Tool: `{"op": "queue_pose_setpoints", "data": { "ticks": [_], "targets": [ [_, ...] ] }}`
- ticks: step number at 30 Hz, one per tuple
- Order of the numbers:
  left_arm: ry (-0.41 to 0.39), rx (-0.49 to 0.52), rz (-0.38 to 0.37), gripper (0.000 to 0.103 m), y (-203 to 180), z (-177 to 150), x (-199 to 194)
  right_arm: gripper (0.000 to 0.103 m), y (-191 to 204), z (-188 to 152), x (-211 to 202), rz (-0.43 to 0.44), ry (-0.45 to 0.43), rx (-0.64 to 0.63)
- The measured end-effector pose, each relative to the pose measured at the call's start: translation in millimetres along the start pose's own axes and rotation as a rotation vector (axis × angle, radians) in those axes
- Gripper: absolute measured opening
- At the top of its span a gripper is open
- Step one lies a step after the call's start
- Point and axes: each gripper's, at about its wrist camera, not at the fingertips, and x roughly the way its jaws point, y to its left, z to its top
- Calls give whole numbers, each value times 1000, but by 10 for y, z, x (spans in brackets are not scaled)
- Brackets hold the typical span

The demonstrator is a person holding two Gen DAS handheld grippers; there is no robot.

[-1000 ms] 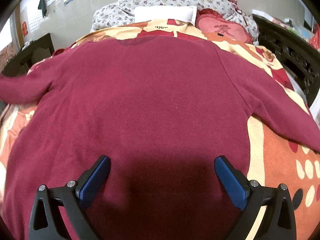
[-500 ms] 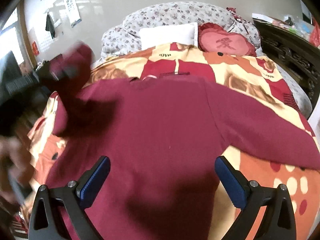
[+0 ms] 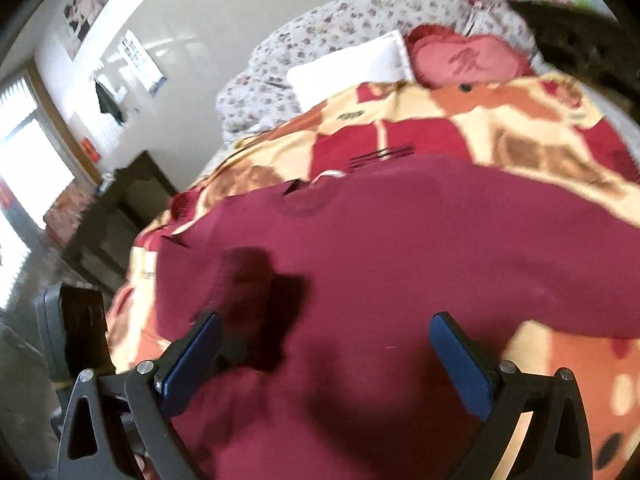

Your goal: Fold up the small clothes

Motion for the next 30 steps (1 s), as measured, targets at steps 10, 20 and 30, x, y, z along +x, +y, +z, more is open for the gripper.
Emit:
{"op": "queue_pose_setpoints", "data": {
  "ticks": [10,20,30],
  "targets": [
    [8,23,184,50,230,-300,-211,98,-197,-215,315,45,83,97],
    [-69,31,224,52,420,-573,-136,51,-322,-205,625,195,117,160],
    [-83,-8,176,52,496,-569,-205,8,31,280,196,152,23,-30]
  ]
}}
